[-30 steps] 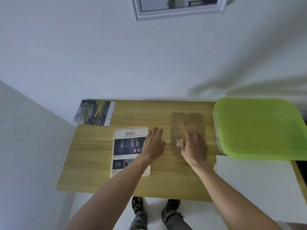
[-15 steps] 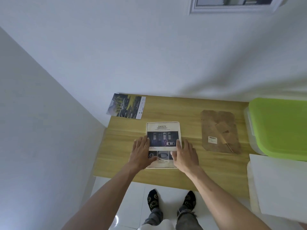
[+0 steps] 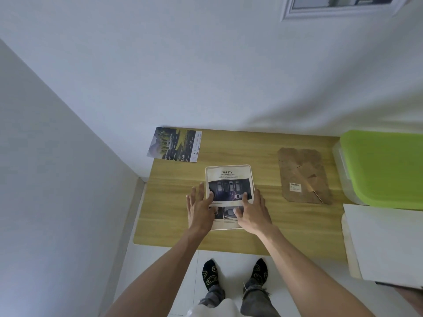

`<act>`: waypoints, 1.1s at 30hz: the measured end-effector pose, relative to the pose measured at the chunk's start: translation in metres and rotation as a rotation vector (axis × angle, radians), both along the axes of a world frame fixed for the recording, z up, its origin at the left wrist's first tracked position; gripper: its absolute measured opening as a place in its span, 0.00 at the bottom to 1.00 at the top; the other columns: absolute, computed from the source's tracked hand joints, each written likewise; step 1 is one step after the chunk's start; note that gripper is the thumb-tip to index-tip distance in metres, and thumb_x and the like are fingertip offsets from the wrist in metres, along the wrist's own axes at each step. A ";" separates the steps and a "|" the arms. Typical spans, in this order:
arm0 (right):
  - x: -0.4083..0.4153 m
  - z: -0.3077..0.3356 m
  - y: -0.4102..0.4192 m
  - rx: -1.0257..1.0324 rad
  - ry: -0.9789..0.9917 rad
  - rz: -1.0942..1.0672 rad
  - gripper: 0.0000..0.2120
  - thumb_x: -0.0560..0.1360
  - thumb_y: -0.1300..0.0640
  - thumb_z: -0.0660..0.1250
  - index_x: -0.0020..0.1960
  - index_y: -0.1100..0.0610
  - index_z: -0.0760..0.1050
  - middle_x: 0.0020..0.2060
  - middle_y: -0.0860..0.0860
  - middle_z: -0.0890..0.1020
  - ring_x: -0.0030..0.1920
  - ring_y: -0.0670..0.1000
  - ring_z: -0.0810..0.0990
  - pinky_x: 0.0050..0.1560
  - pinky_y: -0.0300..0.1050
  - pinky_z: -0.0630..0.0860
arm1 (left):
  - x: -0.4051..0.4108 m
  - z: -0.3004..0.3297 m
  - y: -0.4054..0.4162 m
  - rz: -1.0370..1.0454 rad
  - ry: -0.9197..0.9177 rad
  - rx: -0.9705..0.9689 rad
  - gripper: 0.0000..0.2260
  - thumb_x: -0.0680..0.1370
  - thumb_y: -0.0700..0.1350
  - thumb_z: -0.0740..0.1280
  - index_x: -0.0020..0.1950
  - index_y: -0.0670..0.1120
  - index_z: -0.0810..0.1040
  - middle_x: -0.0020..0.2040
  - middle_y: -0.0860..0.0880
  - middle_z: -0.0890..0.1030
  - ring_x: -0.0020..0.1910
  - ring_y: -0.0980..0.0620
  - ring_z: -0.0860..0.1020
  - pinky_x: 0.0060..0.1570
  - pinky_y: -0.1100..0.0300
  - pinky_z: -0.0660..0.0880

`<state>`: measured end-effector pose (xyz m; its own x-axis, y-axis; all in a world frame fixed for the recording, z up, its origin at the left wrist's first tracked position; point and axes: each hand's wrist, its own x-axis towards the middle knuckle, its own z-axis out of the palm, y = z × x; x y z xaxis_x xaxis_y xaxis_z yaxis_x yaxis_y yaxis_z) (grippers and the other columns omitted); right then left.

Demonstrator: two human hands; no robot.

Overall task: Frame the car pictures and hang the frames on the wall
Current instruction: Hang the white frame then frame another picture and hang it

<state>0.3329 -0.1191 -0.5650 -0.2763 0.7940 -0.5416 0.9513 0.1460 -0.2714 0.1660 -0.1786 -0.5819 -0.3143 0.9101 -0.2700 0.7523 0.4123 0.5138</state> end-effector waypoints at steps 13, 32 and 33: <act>0.004 0.000 0.000 -0.005 -0.005 -0.030 0.34 0.82 0.45 0.56 0.81 0.54 0.45 0.79 0.61 0.40 0.79 0.62 0.42 0.78 0.55 0.52 | 0.006 0.024 0.003 0.214 -0.345 0.055 0.16 0.77 0.39 0.68 0.66 0.43 0.77 0.61 0.46 0.78 0.61 0.47 0.74 0.54 0.63 0.67; -0.004 -0.005 0.000 0.042 0.124 -0.131 0.36 0.80 0.40 0.59 0.80 0.58 0.54 0.80 0.58 0.41 0.80 0.59 0.43 0.78 0.55 0.54 | 0.020 0.013 0.015 0.500 -0.531 0.000 0.22 0.68 0.44 0.71 0.61 0.57 0.81 0.61 0.54 0.80 0.72 0.53 0.64 0.69 0.47 0.66; -0.005 -0.004 0.000 0.040 0.130 -0.128 0.35 0.81 0.42 0.59 0.80 0.57 0.54 0.80 0.57 0.41 0.80 0.58 0.43 0.78 0.55 0.54 | 0.022 0.019 0.014 0.502 -0.532 0.027 0.21 0.68 0.42 0.71 0.60 0.54 0.82 0.60 0.56 0.81 0.72 0.54 0.63 0.70 0.47 0.64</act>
<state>0.3280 -0.1193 -0.5694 -0.2370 0.8476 -0.4748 0.9201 0.0390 -0.3897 0.1880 -0.1644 -0.5631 -0.5281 0.6992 -0.4819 0.1215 0.6238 0.7721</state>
